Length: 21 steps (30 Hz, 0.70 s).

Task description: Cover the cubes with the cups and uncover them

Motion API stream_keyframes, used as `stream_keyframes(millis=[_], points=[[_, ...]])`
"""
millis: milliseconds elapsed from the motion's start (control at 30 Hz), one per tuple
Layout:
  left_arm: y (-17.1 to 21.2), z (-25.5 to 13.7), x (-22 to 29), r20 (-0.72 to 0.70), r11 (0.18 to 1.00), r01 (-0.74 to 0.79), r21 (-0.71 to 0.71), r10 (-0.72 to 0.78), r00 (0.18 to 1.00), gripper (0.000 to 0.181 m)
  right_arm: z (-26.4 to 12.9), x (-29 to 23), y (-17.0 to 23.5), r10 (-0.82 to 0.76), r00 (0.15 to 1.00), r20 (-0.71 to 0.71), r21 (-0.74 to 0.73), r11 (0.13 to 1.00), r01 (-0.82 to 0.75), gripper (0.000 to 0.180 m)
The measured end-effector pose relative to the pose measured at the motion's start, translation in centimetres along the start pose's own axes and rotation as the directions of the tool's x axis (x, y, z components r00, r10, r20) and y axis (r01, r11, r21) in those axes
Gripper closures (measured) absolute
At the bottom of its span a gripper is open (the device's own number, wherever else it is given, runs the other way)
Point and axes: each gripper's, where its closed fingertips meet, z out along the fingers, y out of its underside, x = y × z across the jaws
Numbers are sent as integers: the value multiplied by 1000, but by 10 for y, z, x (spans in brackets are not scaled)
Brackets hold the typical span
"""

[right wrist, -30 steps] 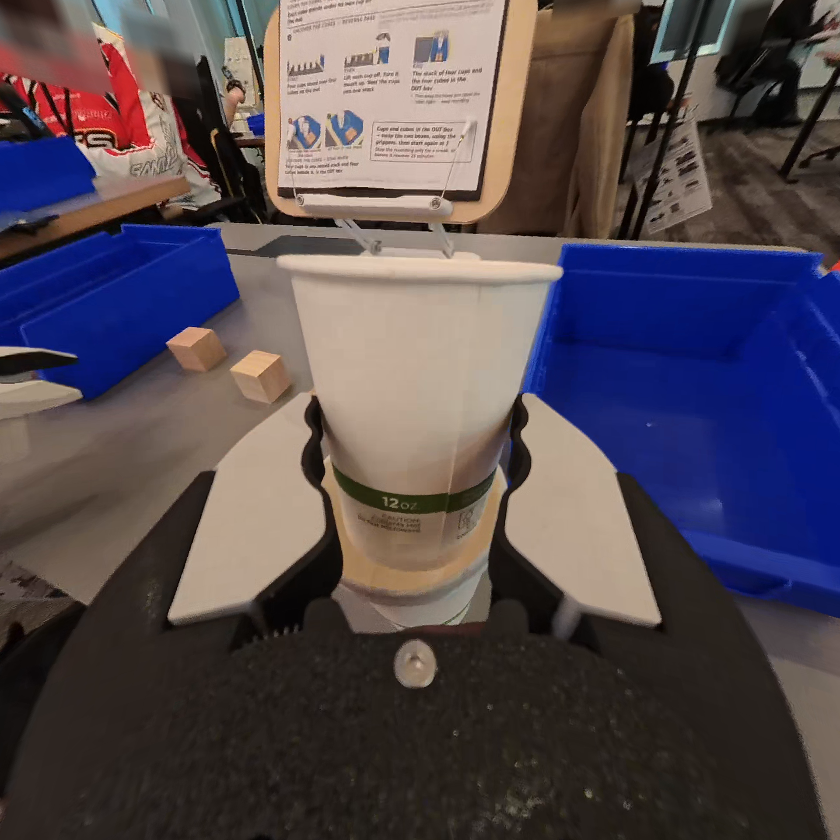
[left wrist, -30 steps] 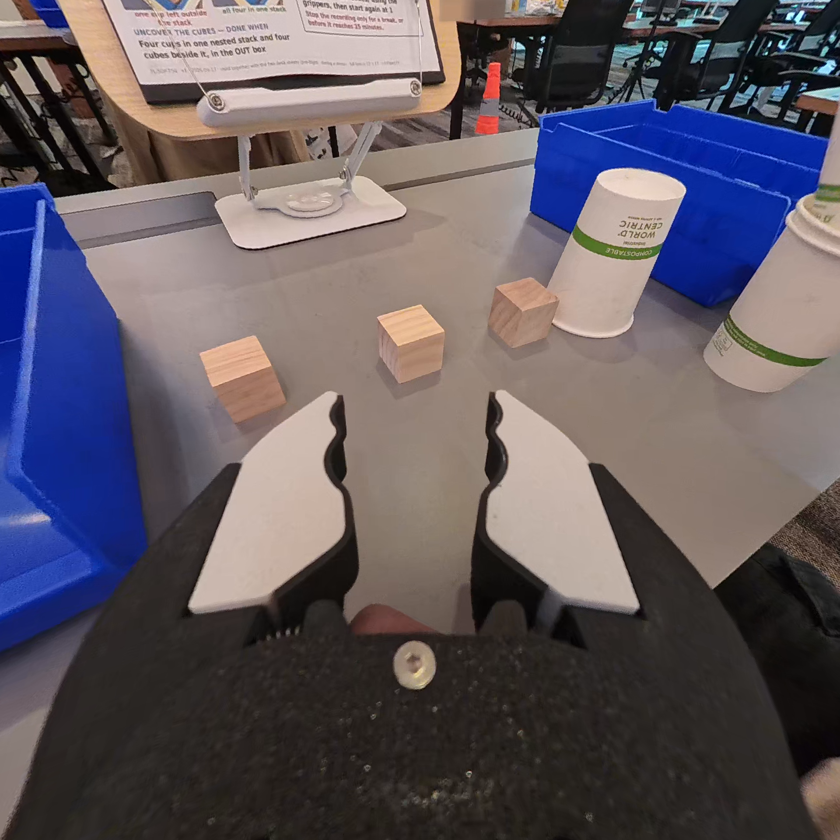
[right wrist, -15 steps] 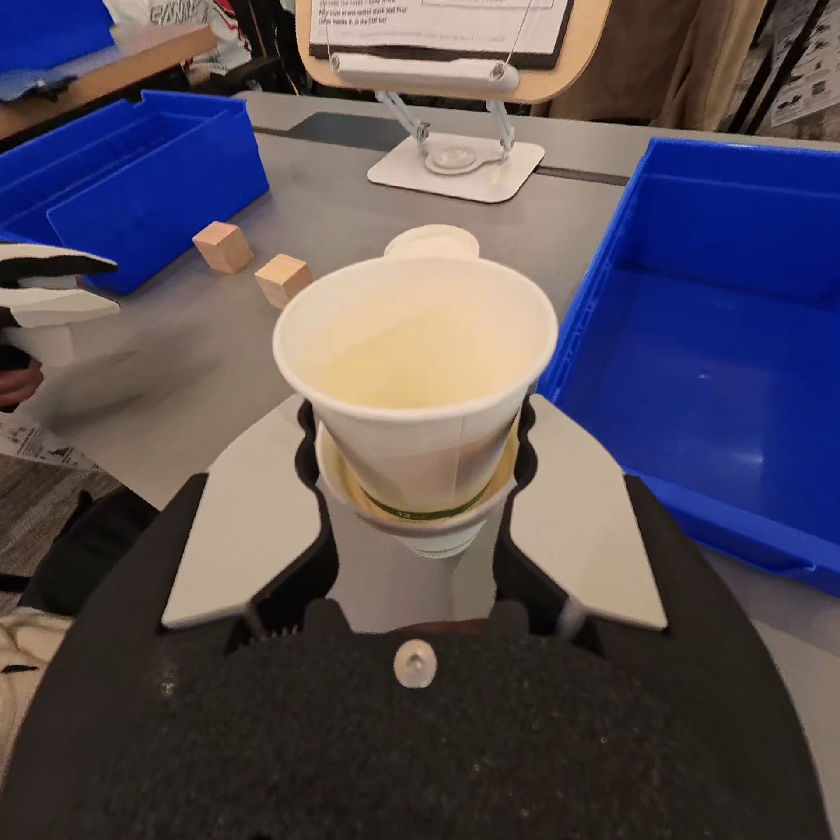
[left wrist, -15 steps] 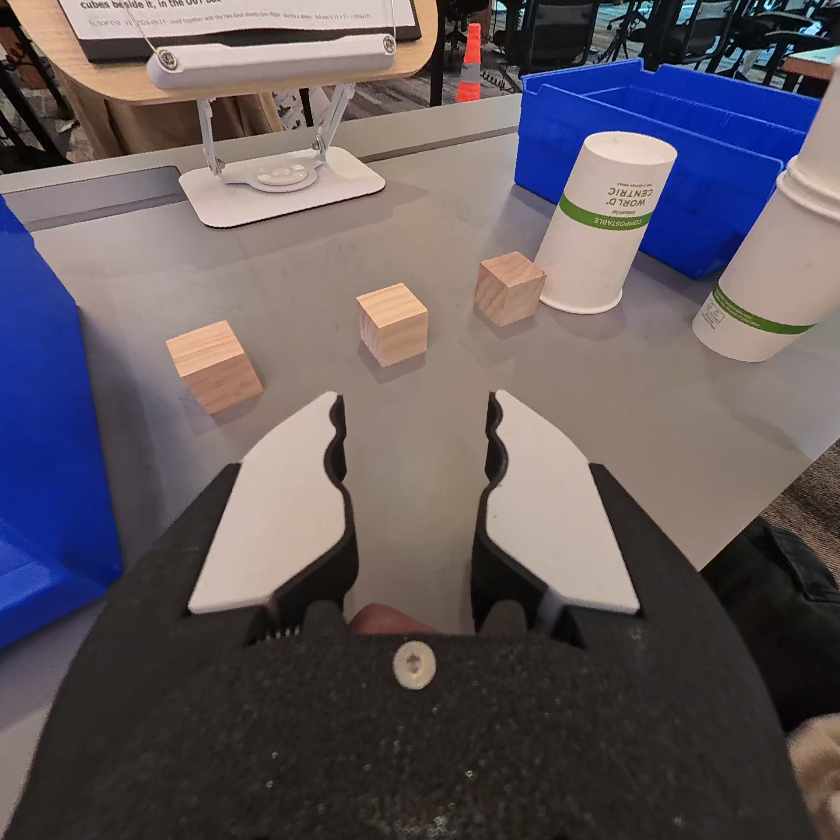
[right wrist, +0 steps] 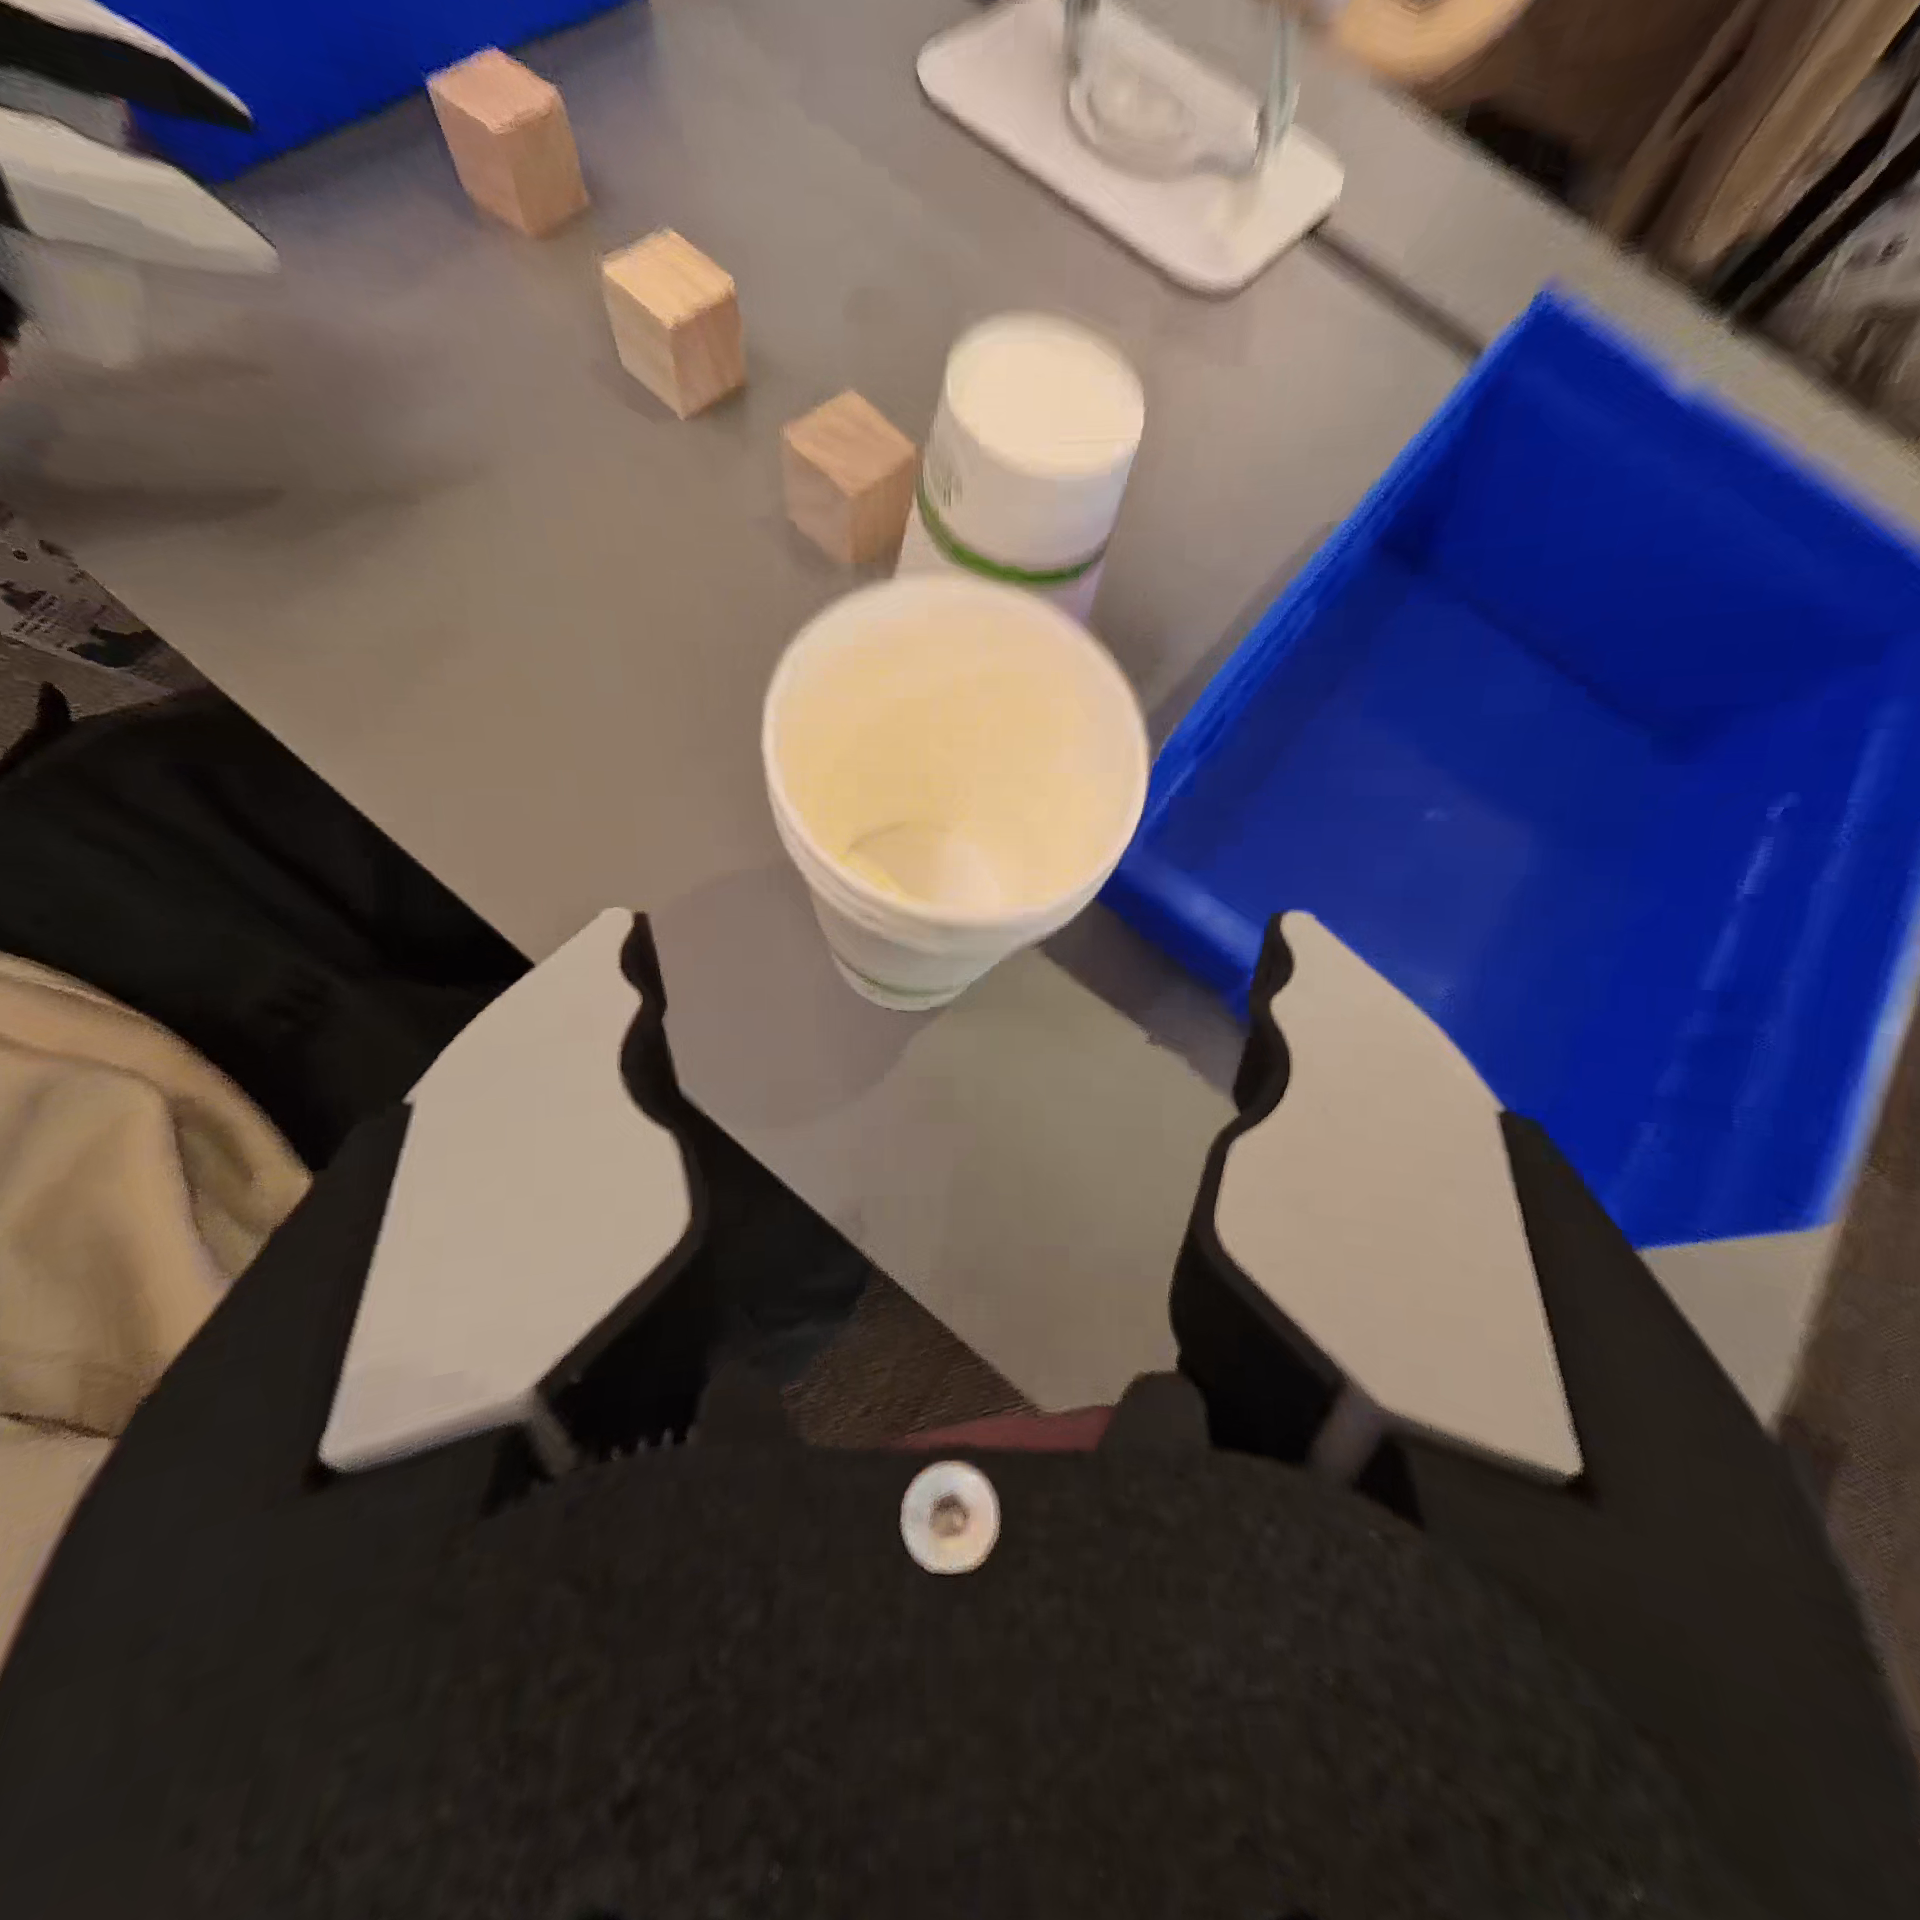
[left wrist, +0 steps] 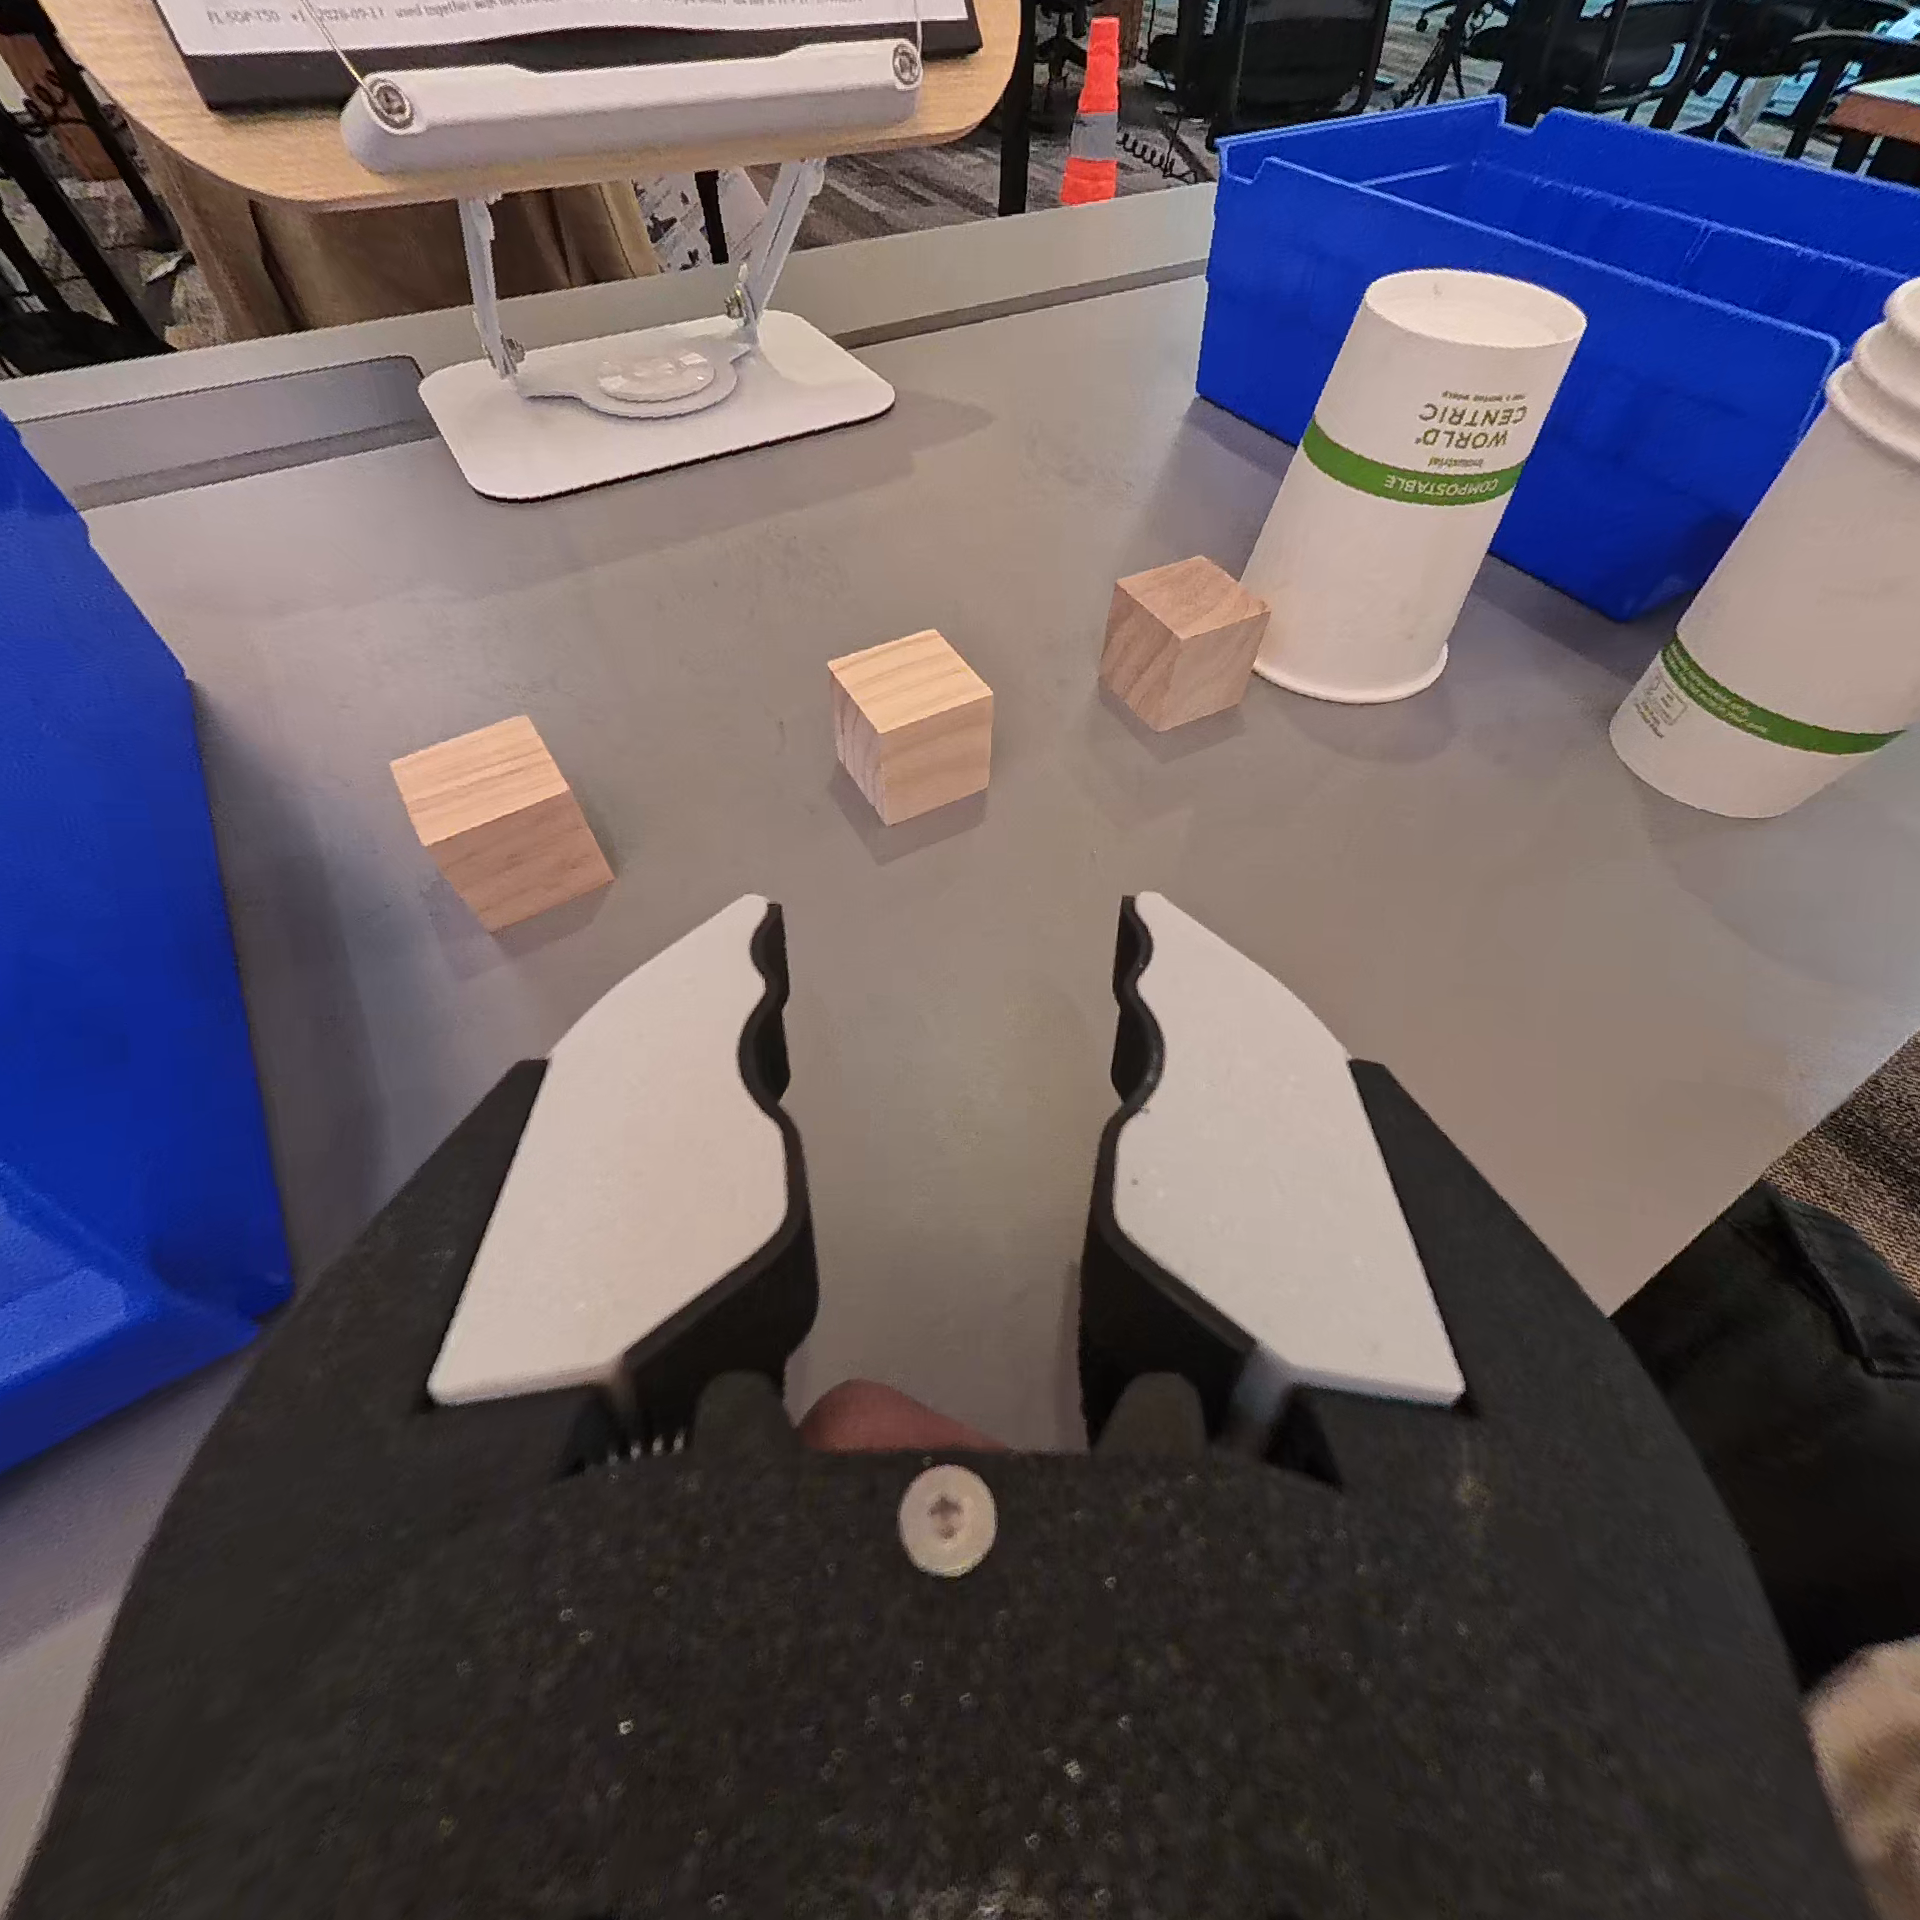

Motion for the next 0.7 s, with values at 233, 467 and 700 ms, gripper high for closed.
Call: stream_keyframes(millis=[233, 467, 700], points=[[3, 7, 1, -10, 1000, -1, -14, 1, 1000, 121, 57, 1, -102, -478, 868, 137, -233, 836, 497, 76], [8, 9, 7, -12, 998, -55, -29, 55, 998, 121, 173, 21, -64, -422, 804, 419, -509, 624, 593, 73], [9, 7, 14, -71, 999, -24, -32, 22, 997, 121, 203, 26, -46, -362, 807, 467, -536, 610, 584, 99]])
